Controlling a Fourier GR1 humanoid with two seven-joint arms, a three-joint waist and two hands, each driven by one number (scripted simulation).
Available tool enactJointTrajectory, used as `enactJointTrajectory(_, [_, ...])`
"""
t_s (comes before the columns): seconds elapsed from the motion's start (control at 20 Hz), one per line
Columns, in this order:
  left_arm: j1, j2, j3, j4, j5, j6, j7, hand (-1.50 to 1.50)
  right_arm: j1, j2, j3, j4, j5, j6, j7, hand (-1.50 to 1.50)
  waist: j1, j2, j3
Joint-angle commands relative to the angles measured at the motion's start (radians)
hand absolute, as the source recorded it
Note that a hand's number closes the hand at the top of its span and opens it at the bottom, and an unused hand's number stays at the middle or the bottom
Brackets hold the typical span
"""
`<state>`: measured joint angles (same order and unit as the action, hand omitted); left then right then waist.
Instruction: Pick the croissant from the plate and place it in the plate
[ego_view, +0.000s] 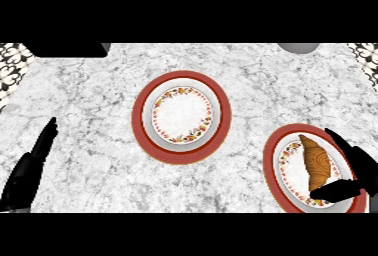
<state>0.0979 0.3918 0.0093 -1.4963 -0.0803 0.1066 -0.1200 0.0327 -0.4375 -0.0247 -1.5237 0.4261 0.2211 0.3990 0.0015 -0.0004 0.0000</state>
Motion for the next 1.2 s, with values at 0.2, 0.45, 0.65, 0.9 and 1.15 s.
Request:
enactJointTrajectory(0.2, [0.017,-0.049,0.043,-0.036,-0.059,-0.043,0.020,0.00,-0.060,0.008,-0.066,0.164,0.056,0.036,-0.124,-1.50,0.001,0.000,0.000])
enactJointTrajectory(0.45, [-0.080,-0.123,0.018,0.151,-0.127,0.023,-0.080,0.00,-0.058,0.101,-0.019,0.201,0.101,-0.074,-0.218,1.50,-0.004,0.002,0.000])
enactJointTrajectory(0.65, [0.003,-0.093,0.075,-0.037,-0.094,-0.070,0.017,0.00,-0.114,0.099,-0.057,0.165,0.115,-0.032,-0.157,1.50,0.001,0.000,0.000])
enactJointTrajectory(0.9, [-0.065,-0.090,0.054,0.008,-0.098,-0.079,-0.009,0.00,-0.341,0.014,0.042,0.285,0.189,0.045,-0.287,1.50,0.065,0.016,0.001])
enactJointTrajectory(1.15, [-0.106,-0.091,-0.004,-0.017,-0.107,-0.123,-0.026,0.00,-0.508,-0.107,0.177,0.300,0.268,0.173,-0.495,1.50,0.208,0.059,0.005])
